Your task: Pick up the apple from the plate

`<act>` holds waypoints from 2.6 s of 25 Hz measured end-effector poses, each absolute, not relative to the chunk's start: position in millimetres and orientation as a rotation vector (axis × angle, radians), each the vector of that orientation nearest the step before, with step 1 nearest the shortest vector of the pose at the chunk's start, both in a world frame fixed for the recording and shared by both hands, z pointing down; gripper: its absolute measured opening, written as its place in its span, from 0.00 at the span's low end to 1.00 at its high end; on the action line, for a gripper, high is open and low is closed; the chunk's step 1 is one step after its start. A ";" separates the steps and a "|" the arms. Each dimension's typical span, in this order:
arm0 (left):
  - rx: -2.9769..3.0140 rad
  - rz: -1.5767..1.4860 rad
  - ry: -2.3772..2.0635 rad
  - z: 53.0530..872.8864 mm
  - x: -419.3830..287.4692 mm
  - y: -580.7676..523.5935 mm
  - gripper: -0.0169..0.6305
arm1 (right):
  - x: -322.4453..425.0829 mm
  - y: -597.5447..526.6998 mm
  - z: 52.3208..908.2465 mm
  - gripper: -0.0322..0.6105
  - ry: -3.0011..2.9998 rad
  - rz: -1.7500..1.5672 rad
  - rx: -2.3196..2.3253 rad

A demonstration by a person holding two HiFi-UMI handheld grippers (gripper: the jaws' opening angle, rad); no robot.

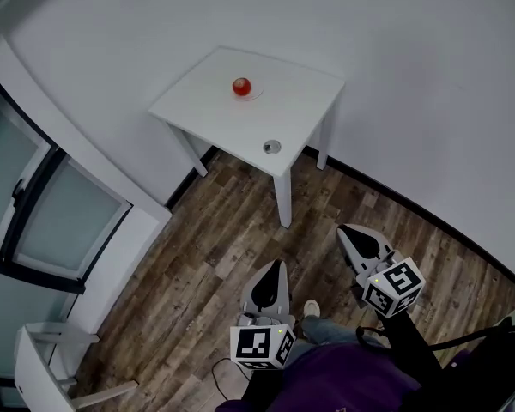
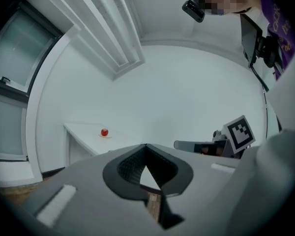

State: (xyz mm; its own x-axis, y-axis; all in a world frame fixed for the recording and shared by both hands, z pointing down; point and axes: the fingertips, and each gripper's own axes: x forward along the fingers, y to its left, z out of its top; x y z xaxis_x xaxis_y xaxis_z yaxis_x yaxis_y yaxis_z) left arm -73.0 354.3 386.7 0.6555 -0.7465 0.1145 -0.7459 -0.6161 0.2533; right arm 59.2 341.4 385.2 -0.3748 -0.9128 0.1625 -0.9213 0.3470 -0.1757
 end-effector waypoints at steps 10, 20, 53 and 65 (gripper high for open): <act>2.588 0.018 -1.242 386.9 -42.7 305.5 0.04 | 85.4 288.4 387.8 0.07 -2.592 0.395 1.710; 2.588 0.021 -1.230 393.3 -39.7 227.5 0.04 | 84.5 211.2 393.7 0.06 -2.587 0.404 1.724; 2.461 0.072 -1.299 435.2 -39.3 -50.2 0.04 | 70.8 -93.8 438.3 0.07 -2.553 0.444 1.523; 2.344 0.076 -1.459 438.2 -4.4 -130.3 0.04 | 86.5 -213.3 453.0 0.07 -2.619 0.460 1.265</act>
State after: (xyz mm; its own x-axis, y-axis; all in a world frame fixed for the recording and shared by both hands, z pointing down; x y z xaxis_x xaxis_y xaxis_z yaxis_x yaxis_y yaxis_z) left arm -4.4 -130.3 438.2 0.4603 -0.8545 0.2409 -0.8749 -0.3904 0.2866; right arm 86.5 -213.3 453.0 -0.6150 -0.7263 0.3070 -0.7874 0.5860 -0.1911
